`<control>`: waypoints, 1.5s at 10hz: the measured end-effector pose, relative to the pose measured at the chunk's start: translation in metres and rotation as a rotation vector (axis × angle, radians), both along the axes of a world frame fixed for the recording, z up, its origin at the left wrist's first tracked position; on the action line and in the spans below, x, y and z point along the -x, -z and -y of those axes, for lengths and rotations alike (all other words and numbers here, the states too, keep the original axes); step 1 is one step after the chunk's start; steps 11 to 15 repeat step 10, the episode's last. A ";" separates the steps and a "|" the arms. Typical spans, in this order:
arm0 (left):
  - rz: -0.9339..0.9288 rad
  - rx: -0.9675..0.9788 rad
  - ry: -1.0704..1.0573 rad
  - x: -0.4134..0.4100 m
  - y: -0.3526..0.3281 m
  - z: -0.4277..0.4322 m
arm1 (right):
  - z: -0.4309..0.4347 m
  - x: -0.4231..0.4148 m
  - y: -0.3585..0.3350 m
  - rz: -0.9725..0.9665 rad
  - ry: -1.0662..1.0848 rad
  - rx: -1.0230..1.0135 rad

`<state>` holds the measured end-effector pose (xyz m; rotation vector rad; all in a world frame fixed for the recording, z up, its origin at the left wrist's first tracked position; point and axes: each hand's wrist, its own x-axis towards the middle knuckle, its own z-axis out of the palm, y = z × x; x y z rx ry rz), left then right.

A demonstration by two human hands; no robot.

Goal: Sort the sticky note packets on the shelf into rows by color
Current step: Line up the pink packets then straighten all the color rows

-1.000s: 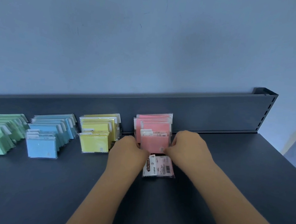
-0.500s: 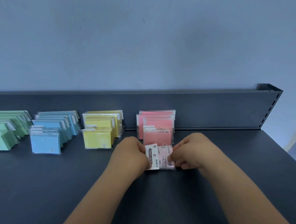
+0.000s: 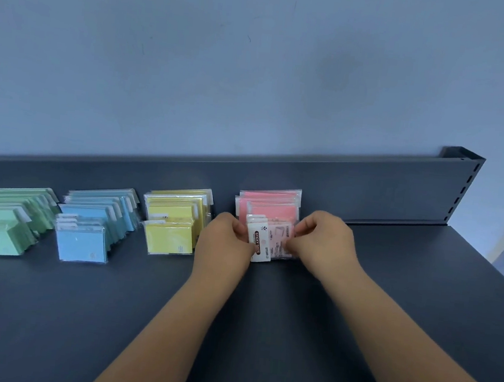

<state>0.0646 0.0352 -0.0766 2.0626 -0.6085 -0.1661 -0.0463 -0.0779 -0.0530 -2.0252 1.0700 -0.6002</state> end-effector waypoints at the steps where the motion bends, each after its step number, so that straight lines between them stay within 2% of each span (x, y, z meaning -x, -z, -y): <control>1: 0.069 0.018 0.006 0.000 0.004 -0.001 | 0.001 -0.002 0.006 0.040 0.013 0.022; 3: 0.129 0.040 0.010 -0.006 0.006 0.000 | 0.004 -0.004 0.016 0.107 0.030 0.023; 6: 0.125 -0.064 0.014 0.000 0.007 -0.004 | 0.007 -0.003 0.022 -0.027 0.005 0.102; 8: 0.134 -0.096 -0.009 0.004 0.000 -0.006 | 0.005 0.001 0.016 -0.044 0.031 0.114; 10: 0.193 -0.098 0.018 0.023 -0.023 -0.028 | -0.004 0.026 -0.010 -0.323 0.034 0.154; 15: 0.193 -0.098 0.018 0.023 -0.023 -0.028 | -0.004 0.026 -0.010 -0.323 0.034 0.154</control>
